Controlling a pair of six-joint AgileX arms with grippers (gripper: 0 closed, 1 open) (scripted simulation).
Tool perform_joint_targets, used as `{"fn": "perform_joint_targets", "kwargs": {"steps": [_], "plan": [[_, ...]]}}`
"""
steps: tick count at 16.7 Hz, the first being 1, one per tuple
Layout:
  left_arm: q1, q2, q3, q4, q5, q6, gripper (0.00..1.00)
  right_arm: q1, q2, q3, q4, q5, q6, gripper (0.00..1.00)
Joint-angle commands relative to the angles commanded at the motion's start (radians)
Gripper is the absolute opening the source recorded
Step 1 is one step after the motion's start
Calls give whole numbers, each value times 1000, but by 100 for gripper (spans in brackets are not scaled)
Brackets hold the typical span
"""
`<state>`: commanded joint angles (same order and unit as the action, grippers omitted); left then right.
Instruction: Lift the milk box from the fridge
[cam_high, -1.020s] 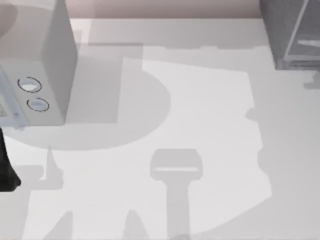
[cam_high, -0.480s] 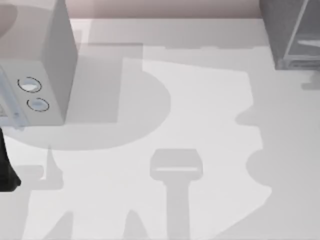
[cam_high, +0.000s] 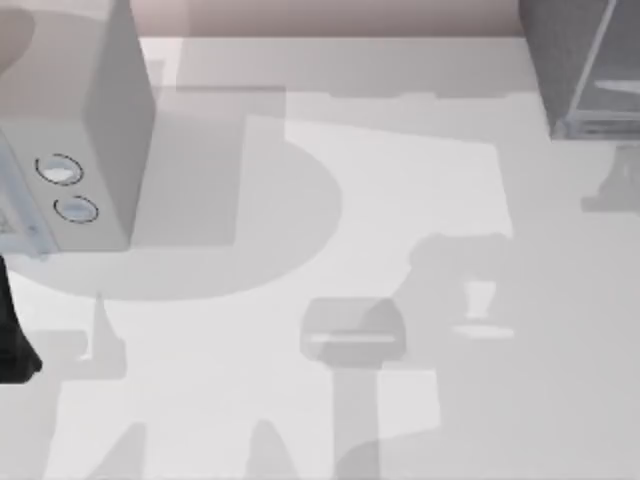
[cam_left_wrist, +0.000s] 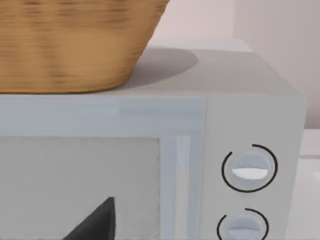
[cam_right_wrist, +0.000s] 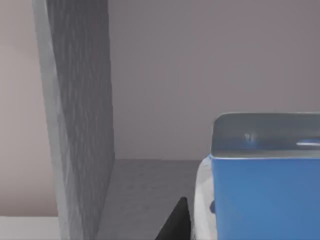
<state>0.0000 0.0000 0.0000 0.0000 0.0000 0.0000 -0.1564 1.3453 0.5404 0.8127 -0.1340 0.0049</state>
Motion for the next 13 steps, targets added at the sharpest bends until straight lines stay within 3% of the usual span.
{"fn": "perform_joint_targets", "kwargs": {"steps": [8,13], "plan": [[0,0,0,0,0,0,100,95,-906,-349,-515,82,-1,0],[0,0,0,0,0,0,100,142,-1254,-498,-745,121,-3,0]]}}
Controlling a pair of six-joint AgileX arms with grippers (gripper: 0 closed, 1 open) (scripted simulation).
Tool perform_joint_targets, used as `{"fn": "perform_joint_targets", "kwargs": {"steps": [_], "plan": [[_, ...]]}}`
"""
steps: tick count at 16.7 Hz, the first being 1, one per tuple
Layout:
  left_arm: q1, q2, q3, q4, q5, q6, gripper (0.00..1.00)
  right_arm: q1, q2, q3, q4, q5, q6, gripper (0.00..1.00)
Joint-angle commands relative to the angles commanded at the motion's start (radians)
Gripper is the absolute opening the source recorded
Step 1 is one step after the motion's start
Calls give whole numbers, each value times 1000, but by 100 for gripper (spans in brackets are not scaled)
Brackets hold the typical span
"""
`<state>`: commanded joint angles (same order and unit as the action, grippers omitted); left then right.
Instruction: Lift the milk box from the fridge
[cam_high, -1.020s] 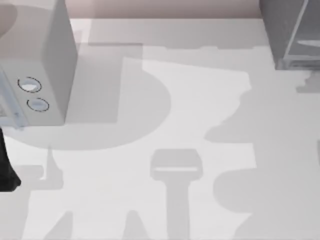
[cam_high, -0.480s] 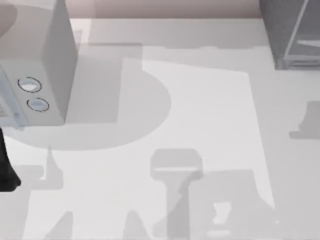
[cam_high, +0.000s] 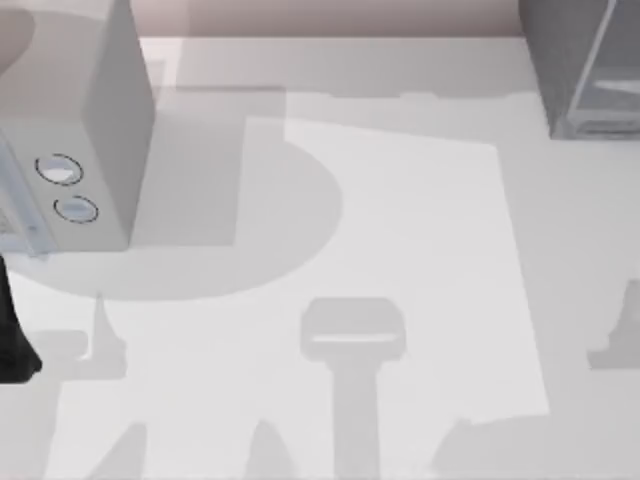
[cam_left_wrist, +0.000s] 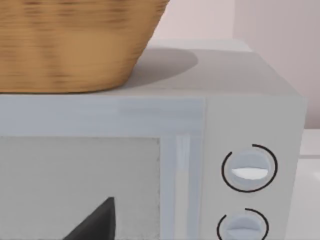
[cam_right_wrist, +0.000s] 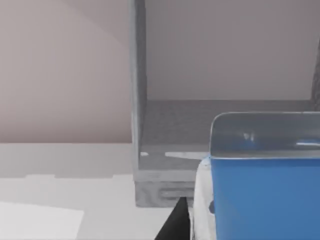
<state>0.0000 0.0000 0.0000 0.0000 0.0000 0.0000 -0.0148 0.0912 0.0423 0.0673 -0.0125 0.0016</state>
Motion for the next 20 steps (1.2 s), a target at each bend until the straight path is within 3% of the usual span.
{"fn": "perform_joint_targets", "kwargs": {"steps": [11,20], "plan": [[0,0,0,0,0,0,100,22,-66,-36,-48,11,6,0],[0,0,0,0,0,0,100,194,437,67,273,6,48,0]]}}
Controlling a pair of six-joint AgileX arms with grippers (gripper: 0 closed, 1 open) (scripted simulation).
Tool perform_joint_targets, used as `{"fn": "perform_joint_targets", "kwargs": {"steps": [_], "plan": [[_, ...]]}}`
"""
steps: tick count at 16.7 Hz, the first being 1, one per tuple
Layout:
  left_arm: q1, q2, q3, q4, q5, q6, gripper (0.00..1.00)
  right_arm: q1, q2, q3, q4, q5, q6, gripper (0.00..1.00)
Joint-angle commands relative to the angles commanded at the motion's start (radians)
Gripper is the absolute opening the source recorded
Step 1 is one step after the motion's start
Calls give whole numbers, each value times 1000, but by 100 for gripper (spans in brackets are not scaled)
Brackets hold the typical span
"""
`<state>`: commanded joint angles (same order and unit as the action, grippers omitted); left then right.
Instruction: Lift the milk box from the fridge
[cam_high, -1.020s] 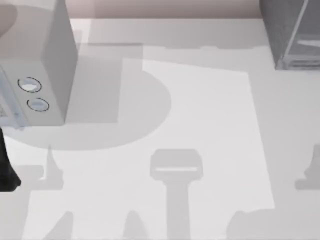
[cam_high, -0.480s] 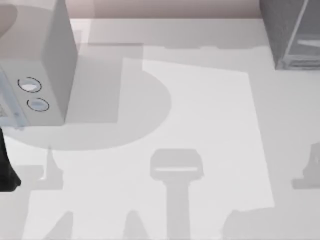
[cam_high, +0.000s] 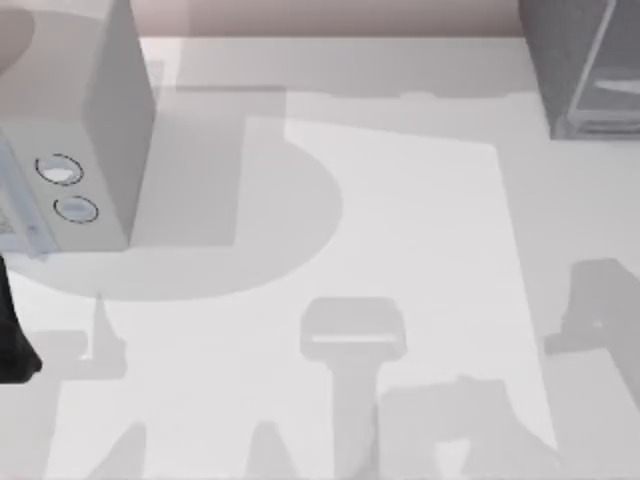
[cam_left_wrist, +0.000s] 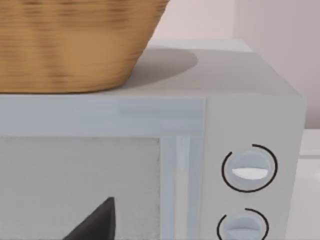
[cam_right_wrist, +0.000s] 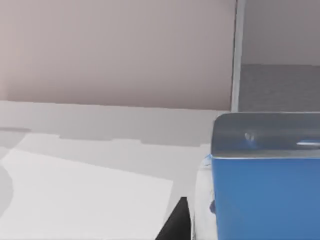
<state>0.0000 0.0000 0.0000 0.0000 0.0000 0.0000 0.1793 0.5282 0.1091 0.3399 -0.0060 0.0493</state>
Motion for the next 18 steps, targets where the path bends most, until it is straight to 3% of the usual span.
{"fn": "perform_joint_targets", "kwargs": {"steps": [18], "plan": [[0,0,0,0,0,0,100,335,905,201,658,54,-12,0]]}}
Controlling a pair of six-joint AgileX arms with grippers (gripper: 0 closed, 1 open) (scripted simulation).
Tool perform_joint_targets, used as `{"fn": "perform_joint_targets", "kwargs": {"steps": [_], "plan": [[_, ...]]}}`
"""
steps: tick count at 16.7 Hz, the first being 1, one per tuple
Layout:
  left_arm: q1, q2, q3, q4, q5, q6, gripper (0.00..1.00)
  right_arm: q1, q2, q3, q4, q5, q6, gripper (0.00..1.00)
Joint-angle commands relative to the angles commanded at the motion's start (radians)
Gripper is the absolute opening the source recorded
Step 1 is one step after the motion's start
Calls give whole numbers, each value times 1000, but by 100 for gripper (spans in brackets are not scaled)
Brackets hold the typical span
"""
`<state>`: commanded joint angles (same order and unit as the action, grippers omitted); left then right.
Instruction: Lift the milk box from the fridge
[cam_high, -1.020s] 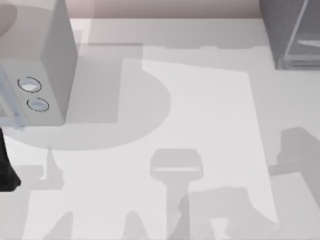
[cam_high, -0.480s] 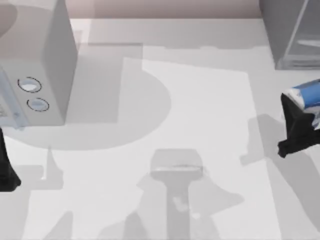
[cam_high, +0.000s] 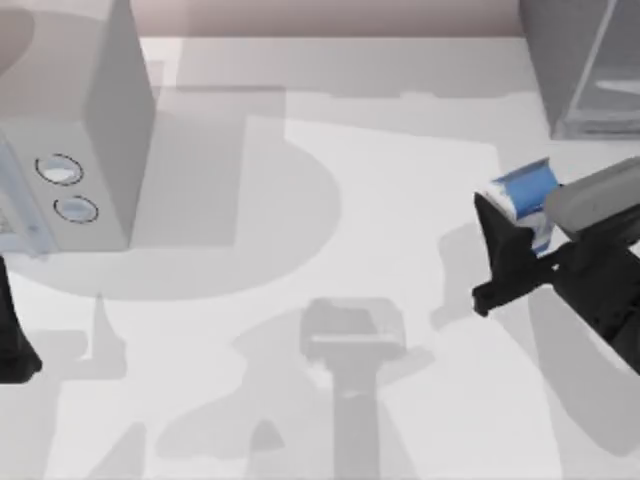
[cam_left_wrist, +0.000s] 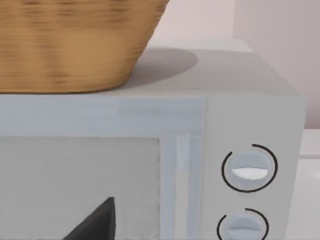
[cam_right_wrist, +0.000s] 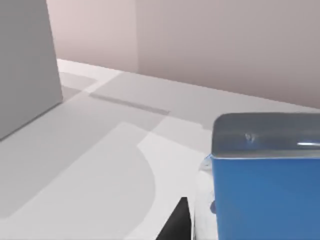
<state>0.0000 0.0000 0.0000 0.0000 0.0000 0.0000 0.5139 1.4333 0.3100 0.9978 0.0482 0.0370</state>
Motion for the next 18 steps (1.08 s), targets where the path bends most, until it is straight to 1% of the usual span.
{"fn": "perform_joint_targets", "kwargs": {"steps": [6,13,18], "plan": [[0,0,0,0,0,0,100,107,251,67,198,-1,-14,0],[0,0,0,0,0,0,100,200,525,150,420,8,-14,0],[0,0,0,0,0,0,100,250,713,224,586,-4,-25,0]]}}
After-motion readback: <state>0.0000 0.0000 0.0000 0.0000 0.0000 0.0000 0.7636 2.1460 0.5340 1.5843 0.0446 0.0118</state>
